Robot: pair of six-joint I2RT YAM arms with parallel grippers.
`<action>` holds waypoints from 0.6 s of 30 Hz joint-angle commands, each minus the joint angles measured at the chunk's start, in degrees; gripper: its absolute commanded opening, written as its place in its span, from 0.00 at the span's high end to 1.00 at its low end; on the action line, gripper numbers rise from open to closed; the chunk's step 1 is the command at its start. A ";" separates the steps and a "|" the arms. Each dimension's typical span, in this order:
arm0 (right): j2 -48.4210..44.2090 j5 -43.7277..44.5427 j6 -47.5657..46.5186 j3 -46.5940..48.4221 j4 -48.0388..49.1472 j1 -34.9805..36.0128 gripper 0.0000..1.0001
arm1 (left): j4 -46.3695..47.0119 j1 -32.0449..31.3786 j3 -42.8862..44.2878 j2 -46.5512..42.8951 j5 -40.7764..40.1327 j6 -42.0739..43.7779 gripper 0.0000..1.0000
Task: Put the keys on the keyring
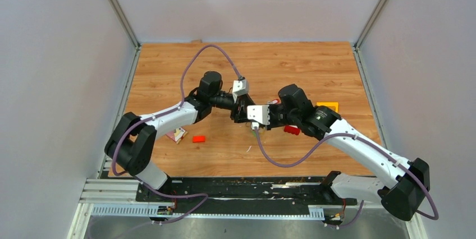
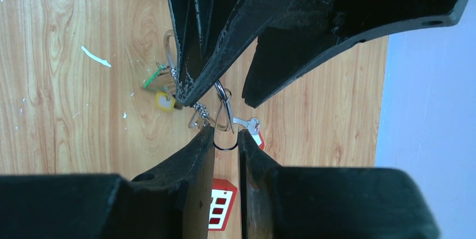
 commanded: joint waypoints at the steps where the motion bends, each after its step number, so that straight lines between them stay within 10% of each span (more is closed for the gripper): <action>1: -1.66 1.71 -0.74 -0.09 3.71 1.08 1.00 | 4.83 -0.74 2.84 1.34 3.85 -0.96 0.40; 18: -1.69 4.75 -0.61 -0.87 4.65 1.93 1.00 | -6.10 -1.52 7.30 4.06 5.82 3.81 0.96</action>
